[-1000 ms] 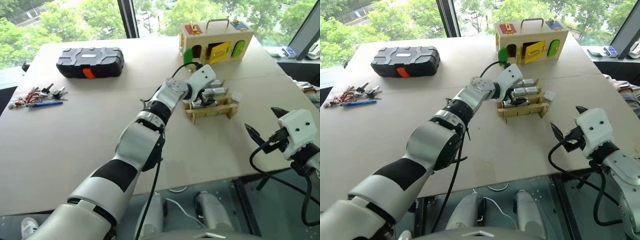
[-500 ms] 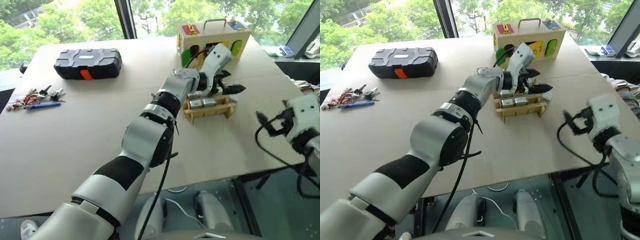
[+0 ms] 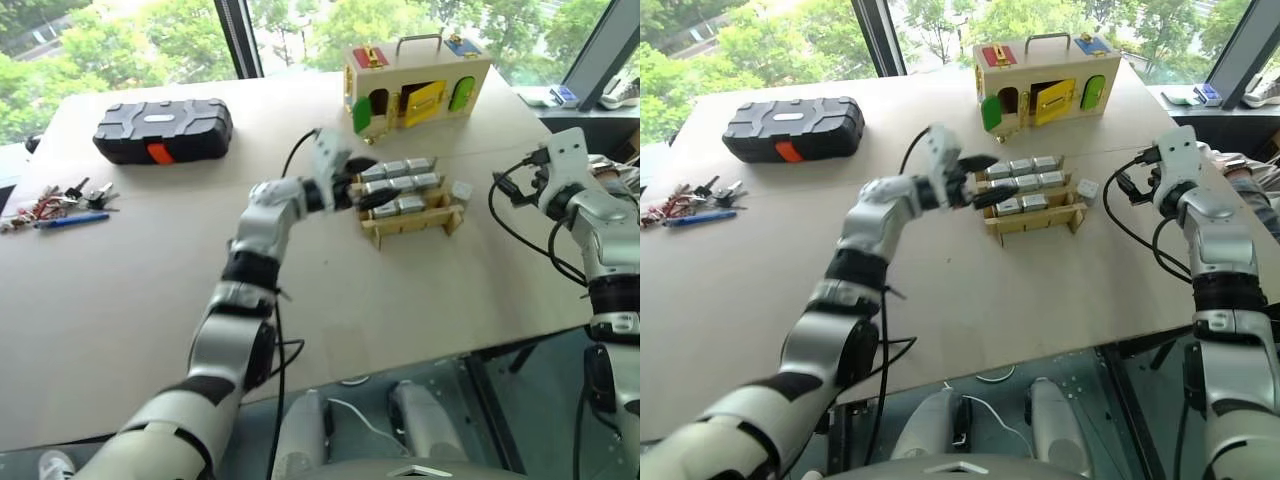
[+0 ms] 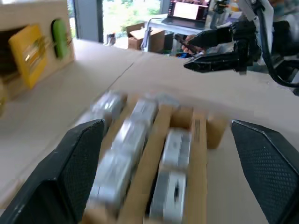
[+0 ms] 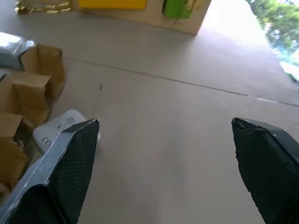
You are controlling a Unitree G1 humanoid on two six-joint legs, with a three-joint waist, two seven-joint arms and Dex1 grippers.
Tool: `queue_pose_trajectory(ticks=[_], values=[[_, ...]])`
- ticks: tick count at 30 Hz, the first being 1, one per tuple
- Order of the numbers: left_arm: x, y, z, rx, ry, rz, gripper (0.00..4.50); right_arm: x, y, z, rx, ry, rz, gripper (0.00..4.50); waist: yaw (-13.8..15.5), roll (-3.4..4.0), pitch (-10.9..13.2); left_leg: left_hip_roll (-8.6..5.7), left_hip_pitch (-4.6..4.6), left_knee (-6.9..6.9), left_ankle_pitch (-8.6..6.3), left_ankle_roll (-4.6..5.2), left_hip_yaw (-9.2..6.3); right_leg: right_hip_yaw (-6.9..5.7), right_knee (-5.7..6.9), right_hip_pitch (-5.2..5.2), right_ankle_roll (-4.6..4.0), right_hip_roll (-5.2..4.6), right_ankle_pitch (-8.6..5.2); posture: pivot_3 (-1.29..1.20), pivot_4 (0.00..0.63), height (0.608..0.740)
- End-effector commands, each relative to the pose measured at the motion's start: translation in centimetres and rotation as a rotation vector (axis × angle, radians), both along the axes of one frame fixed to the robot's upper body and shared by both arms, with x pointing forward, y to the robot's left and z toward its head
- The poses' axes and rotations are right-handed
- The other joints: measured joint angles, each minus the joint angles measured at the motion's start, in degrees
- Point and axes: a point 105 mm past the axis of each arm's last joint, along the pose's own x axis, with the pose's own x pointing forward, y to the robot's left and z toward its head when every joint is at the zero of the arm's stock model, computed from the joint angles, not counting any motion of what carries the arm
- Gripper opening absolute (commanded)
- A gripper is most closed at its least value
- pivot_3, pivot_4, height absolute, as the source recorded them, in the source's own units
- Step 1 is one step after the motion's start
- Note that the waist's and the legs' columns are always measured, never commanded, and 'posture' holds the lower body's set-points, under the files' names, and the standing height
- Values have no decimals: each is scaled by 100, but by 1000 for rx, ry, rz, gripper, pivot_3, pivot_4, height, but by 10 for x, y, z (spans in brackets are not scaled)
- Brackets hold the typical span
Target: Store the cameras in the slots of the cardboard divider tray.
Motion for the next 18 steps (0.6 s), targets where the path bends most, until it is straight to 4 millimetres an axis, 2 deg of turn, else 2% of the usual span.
queue_pose_trajectory(ticks=[1,4,8,18], values=[[-18,4,29,-26,-67,4,4467,0,4,2,-39,8,133,4500,50,0,1,-2,-2,2,0,0,-1,-2,-1,0,1,-4,1,0,150,740],[-29,15,30,-33,-49,43,4467,-3,10,-4,-36,66,246,4500,67,1,1,-7,-3,7,0,0,1,-2,-7,4,13,-11,8,0,150,740],[-44,23,30,-44,-28,50,4467,-2,17,1,-31,79,332,4500,9,1,1,-6,4,9,0,-1,1,0,-3,7,17,-9,12,0,150,740],[-68,46,24,-2,-20,115,4467,13,32,-7,-117,85,286,4500,-124,1,1,0,15,9,6,-11,6,7,5,8,15,1,13,0,150,740]])
